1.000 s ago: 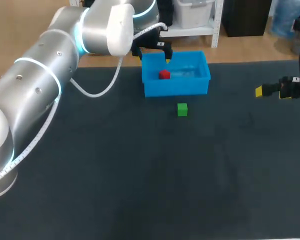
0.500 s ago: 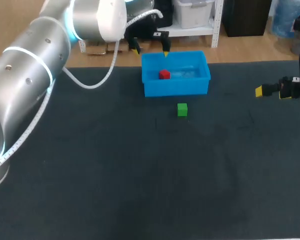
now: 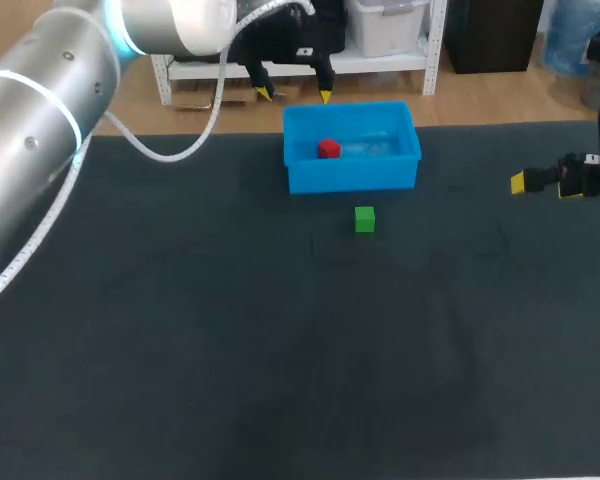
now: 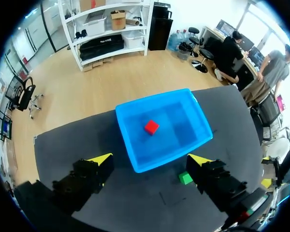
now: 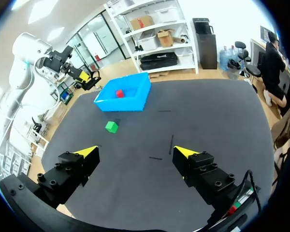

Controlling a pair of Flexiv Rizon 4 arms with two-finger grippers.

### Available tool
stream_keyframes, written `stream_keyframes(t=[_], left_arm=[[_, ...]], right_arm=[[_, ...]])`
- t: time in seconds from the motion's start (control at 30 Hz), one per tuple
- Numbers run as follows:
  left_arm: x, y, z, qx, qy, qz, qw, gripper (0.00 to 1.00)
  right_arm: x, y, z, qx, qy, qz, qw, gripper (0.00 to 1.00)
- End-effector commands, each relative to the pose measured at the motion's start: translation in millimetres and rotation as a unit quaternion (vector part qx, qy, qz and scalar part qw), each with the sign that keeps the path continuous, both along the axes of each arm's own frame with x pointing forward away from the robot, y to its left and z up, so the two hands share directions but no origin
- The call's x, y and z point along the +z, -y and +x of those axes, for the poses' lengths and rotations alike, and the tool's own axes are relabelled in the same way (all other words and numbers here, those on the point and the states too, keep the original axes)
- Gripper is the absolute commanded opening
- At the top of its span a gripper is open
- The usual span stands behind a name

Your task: Use the left arm to pick the red cube and place it into the blue plastic box first, then use the right arm to grasp the green cube and put it into the same blue plastic box after the first action is fully finished.

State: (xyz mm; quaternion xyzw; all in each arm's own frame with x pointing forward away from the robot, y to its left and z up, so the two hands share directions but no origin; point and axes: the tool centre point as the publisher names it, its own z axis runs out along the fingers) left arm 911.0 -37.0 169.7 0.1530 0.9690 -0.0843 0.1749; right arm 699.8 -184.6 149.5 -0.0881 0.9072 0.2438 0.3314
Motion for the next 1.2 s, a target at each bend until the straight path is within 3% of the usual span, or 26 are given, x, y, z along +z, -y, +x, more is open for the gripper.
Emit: stream_keyframes(t=[0.03,0.37,1.2], left_arm=[[3.5,-8.5,-17.5,-0.003,0.019,-0.019,1.0,1.0],[6.8,-18.3,-41.7,-0.003,0.036,-0.052,0.998,1.0],[23.0,-36.6,-82.5,-0.024,0.076,-0.103,0.992,1.0]], right_arm=[[0.0,0.6,0.4,0.001,0.0,0.0,1.0,1.0],[0.0,0.6,0.4,0.001,0.0,0.0,1.0,1.0],[0.0,0.6,0.4,0.001,0.0,0.0,1.0,1.0]])
